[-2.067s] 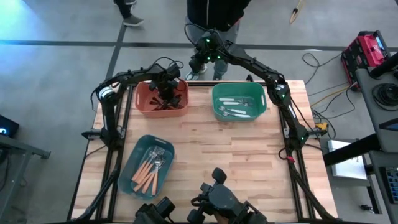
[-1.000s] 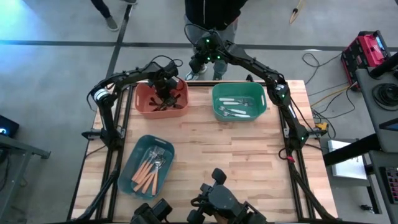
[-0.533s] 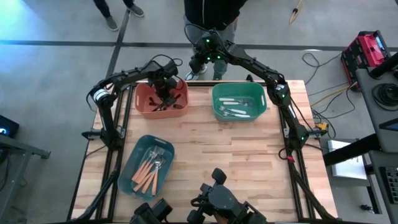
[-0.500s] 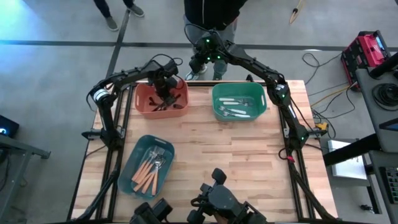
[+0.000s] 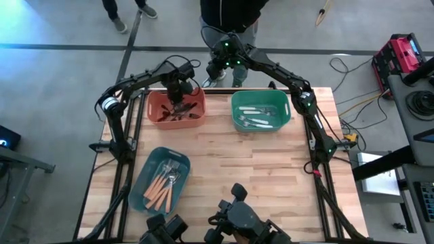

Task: Sort silverware by color (type)
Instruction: Adjust the black forks in the orange bin

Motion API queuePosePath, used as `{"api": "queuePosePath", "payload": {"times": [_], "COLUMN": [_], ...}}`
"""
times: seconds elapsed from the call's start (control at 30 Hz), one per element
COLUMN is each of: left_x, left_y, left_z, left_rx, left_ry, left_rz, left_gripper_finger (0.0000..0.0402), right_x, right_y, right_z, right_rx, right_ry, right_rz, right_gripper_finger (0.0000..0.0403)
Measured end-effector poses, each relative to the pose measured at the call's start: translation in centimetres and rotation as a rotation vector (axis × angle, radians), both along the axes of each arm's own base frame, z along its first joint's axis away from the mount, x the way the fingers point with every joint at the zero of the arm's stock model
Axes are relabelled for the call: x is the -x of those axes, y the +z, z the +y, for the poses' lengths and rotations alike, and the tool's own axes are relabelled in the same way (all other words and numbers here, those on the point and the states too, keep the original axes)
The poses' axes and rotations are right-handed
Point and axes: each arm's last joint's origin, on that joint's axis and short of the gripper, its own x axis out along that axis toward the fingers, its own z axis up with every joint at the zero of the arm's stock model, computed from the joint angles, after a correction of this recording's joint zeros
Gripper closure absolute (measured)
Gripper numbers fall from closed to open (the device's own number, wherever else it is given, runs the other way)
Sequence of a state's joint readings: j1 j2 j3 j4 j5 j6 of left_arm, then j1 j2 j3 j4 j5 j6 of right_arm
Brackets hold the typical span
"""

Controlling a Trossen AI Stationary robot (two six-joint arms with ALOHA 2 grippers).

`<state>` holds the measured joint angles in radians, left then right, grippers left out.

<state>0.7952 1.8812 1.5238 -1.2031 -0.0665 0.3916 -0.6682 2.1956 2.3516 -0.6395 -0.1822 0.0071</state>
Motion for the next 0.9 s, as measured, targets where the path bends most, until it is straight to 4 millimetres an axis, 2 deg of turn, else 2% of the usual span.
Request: {"api": "queuePosePath", "payload": {"times": [0.13, 0.33, 0.63, 0.9], "left_x": [0.3, 0.3, -0.4, -0.7], "left_y": [0.0, 0.1, 0.0, -1.0], "left_z": [0.0, 0.1, 0.5, 0.6], "left_rx": [-0.031, -0.04, -0.035, -0.001], "left_ry": [-0.062, -0.121, -0.203, -0.193], "left_rz": [0.07, 0.077, -0.037, -0.031], "left_gripper_finger": [0.0401, 0.0401, 0.0401, 0.0401], "right_x": [0.0, 0.0, 0.0, 0.0], "right_y": [0.0, 0.0, 0.0, 0.1], "right_z": [0.0, 0.0, 0.0, 0.0], "right_rx": [0.0, 0.0, 0.0, 0.001], "right_ry": [0.0, 0.0, 0.0, 0.0], "right_rz": [0.0, 0.0, 0.0, -0.001], "right_gripper_finger": [0.0394, 0.0394, 0.0394, 0.0394]}}
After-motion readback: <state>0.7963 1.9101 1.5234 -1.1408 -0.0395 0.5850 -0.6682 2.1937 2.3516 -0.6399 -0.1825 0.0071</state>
